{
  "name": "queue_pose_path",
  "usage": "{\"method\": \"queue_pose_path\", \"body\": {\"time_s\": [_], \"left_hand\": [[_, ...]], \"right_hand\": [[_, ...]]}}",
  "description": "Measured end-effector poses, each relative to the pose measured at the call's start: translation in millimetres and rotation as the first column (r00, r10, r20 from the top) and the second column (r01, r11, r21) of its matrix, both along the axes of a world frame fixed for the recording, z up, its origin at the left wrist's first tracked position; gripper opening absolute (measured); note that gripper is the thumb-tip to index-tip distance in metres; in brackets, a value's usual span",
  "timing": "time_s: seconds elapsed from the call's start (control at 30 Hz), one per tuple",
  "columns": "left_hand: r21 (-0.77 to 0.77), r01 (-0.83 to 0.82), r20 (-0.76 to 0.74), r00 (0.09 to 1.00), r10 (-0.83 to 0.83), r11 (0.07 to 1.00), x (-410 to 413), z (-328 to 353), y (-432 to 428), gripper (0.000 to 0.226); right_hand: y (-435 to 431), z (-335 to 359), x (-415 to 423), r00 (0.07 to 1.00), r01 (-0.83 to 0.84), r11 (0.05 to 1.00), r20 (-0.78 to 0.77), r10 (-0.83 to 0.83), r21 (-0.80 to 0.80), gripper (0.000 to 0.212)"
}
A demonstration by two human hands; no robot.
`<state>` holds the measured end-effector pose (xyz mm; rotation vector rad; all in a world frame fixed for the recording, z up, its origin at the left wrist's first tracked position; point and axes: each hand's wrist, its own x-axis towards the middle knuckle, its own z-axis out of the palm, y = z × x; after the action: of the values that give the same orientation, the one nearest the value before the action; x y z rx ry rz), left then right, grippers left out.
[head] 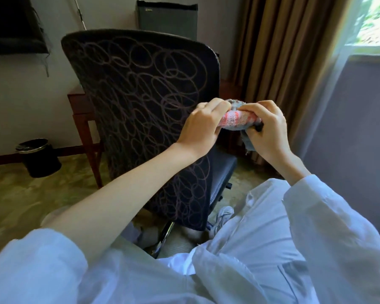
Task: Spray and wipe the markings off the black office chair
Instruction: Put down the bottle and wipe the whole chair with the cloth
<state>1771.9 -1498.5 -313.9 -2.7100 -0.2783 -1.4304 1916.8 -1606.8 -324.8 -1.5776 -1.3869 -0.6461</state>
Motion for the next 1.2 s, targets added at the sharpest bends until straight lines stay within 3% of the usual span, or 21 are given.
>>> {"method": "queue_pose_path", "body": {"time_s": [0.13, 0.33, 0.47, 0.6, 0.83, 1.0, 1.2], "left_hand": [[0.033, 0.04, -0.017, 0.999, -0.039, 0.999, 6, 6, -8, 0.04], [0.186, -0.03, 0.117, 0.993, 0.008, 0.982, -16, 44, 2, 0.031], [0.211, -0.099, 0.215, 0.975, 0.053, 0.973, -18, 79, 17, 0.03], [0.212, -0.125, 0.198, 0.977, 0.082, 0.969, -4, 84, 34, 0.032], [0.187, -0.106, 0.062, 0.993, 0.096, 0.977, 15, 14, 58, 0.037], [0.238, -0.068, 0.047, 0.997, 0.058, 0.969, 30, -36, 64, 0.032], [0.267, -0.023, -0.076, 0.996, 0.045, 0.964, 50, -88, 69, 0.022]], "right_hand": [[-14, 0, 7, 0.999, 0.036, 0.999, 0.003, -0.036, 0.011, 0.036], [-5, 44, -12, 0.987, 0.024, 0.997, 0.159, -0.036, 0.079, 0.042], [12, 81, -20, 0.971, 0.078, 0.987, 0.214, -0.107, 0.14, 0.04], [26, 85, -13, 0.954, 0.126, 0.983, 0.255, -0.156, 0.13, 0.037], [46, 15, 11, 0.956, 0.15, 0.988, 0.252, -0.152, 0.028, 0.04], [53, -48, 29, 0.983, 0.113, 0.993, 0.148, -0.108, -0.023, 0.056], [58, -107, 44, 0.995, 0.095, 0.989, 0.035, -0.091, -0.117, 0.059]]}}
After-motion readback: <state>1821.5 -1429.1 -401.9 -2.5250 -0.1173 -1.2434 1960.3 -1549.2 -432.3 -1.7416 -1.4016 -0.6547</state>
